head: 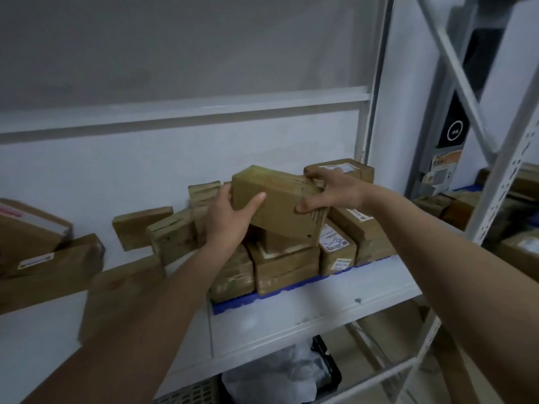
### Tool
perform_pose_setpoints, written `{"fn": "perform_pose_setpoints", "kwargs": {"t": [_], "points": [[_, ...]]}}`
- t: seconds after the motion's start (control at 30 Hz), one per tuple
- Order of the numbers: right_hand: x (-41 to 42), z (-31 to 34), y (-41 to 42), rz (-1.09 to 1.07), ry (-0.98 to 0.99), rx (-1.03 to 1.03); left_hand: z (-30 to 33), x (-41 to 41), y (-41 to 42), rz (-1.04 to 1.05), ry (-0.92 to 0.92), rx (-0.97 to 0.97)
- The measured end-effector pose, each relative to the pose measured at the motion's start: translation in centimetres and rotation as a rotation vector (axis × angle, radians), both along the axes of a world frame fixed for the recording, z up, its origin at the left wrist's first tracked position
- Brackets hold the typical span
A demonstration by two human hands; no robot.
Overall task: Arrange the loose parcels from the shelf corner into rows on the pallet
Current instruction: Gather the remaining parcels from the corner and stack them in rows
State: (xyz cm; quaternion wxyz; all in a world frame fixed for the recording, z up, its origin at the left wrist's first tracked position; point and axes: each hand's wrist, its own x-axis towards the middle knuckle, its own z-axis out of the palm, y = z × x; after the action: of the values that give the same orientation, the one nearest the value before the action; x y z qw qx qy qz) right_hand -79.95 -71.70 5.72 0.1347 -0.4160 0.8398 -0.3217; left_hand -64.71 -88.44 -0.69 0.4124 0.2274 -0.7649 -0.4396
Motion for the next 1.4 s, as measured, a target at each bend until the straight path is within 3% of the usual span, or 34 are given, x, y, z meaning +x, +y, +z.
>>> {"fn": "perform_pose_setpoints", "kwargs": {"t": [0.13,0.33,0.4,0.47,0.63,0.93,1.17,1.4], "points": [[-5.1,-0.6,2.6,-0.078,0.051,-0.089,0.2,-6.2,2.3,-0.036,-0.087,-0.054],[-11.1,-2.0,3.9,-0.435,0.136,-0.061,-3.1,-12.5,5.0,0.132,-0.555,-0.362],[-12.2,-2.7,3.8,-0.472,0.127,-0.018,-4.2,-13.4,5.2,0.153,-0.734,-0.526],[-12.7,-3.6,3.3,-0.484,0.137,0.013,-4.8,-14.0,5.0,0.159,-0.793,-0.615],[-12.0,-6.4,1.6,-0.455,0.128,0.064,-5.6,-14.1,3.9,0.129,-0.945,-0.650],[-10.0,-11.4,-1.1,-0.504,0.227,0.039,-6.8,-13.7,3.3,0.147,-0.848,-0.694],[-8.0,-14.2,-2.8,-0.580,0.322,-0.021,-7.1,-13.5,3.0,0.108,-0.889,-0.667],[-8.3,-15.3,-2.5,-0.525,0.390,0.013,-7.3,-13.5,2.8,0.099,-0.893,-0.650]]}}
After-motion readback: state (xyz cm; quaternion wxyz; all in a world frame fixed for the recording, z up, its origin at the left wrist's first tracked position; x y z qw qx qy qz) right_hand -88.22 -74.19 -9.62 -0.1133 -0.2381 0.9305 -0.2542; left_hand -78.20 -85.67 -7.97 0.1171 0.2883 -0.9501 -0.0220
